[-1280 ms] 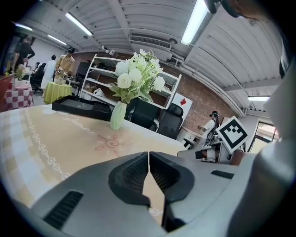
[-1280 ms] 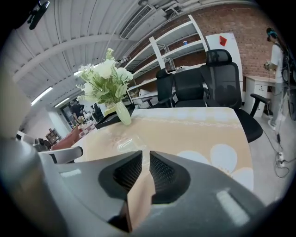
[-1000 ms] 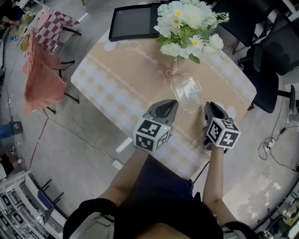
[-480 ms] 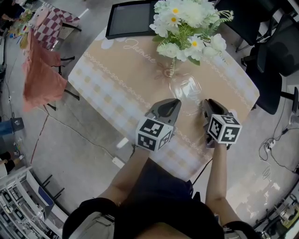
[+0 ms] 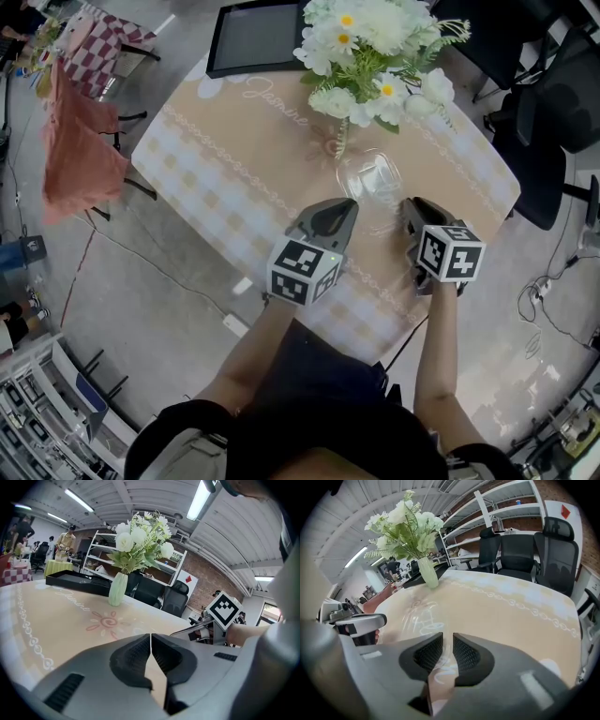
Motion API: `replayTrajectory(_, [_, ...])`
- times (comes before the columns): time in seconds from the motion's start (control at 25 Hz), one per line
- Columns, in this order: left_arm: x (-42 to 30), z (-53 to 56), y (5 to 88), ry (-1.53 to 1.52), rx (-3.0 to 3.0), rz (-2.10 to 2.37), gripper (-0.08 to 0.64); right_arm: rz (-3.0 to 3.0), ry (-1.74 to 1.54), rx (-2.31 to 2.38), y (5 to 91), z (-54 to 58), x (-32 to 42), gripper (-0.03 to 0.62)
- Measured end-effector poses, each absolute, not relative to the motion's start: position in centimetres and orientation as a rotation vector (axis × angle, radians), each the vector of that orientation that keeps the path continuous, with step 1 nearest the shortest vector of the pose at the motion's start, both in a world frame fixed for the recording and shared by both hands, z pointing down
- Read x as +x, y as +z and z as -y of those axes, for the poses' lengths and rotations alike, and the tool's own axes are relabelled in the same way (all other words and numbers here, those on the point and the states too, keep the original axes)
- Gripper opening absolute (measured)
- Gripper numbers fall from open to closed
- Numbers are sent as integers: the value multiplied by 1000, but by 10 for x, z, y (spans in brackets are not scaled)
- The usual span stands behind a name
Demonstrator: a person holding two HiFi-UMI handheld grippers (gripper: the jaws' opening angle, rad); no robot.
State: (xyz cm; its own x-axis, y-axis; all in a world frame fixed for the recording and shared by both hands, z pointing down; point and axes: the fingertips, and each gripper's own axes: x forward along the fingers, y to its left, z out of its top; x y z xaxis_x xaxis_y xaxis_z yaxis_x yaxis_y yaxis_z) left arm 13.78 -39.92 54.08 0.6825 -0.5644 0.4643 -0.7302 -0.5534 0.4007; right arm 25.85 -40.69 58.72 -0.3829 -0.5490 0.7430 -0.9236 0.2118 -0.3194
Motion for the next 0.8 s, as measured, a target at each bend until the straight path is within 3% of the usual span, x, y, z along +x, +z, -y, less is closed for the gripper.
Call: replayTrajectory(0.8, [139,393,542,386,2320,981,17,2049,1142,1357,588,407,259,38])
